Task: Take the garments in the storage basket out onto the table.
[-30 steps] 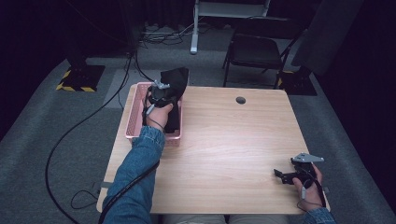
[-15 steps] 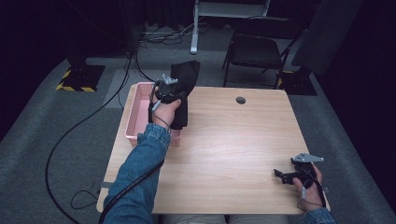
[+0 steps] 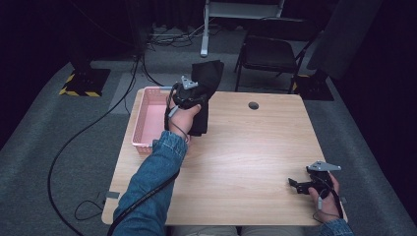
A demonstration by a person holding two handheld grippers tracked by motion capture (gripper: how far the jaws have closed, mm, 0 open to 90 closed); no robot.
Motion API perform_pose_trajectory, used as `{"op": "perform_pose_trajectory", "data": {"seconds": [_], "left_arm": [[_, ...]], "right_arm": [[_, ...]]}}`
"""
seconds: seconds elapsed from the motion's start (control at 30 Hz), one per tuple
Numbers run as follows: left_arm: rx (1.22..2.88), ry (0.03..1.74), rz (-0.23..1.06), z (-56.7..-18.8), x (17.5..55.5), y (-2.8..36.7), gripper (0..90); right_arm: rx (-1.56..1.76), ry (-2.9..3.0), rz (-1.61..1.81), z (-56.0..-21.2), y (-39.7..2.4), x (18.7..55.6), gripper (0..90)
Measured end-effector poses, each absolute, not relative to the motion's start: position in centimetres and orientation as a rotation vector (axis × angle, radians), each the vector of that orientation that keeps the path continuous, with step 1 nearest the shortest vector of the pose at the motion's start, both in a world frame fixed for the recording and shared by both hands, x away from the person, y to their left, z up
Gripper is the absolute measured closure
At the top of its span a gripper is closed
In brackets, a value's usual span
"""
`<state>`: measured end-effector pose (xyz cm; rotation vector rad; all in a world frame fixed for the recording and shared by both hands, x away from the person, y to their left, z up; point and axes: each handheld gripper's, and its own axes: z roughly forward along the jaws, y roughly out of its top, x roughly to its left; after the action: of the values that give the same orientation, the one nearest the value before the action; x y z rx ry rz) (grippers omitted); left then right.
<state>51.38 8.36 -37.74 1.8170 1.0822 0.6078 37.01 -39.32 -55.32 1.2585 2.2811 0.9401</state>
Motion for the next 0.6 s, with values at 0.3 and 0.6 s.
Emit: {"op": "perform_pose_trajectory", "data": {"seconds": [0.3,0.6], "left_arm": [[1.828,1.033,0.58,-37.6,51.2,6.1,56.5],[1.836,0.986,0.551,-37.5,51.0,3.7,56.3]], "right_arm": [[1.259,2.281,0.94,-55.3,-39.3,37.0,0.0],[1.258,2.281,0.94,-55.3,-39.3,37.0,0.0]]}}
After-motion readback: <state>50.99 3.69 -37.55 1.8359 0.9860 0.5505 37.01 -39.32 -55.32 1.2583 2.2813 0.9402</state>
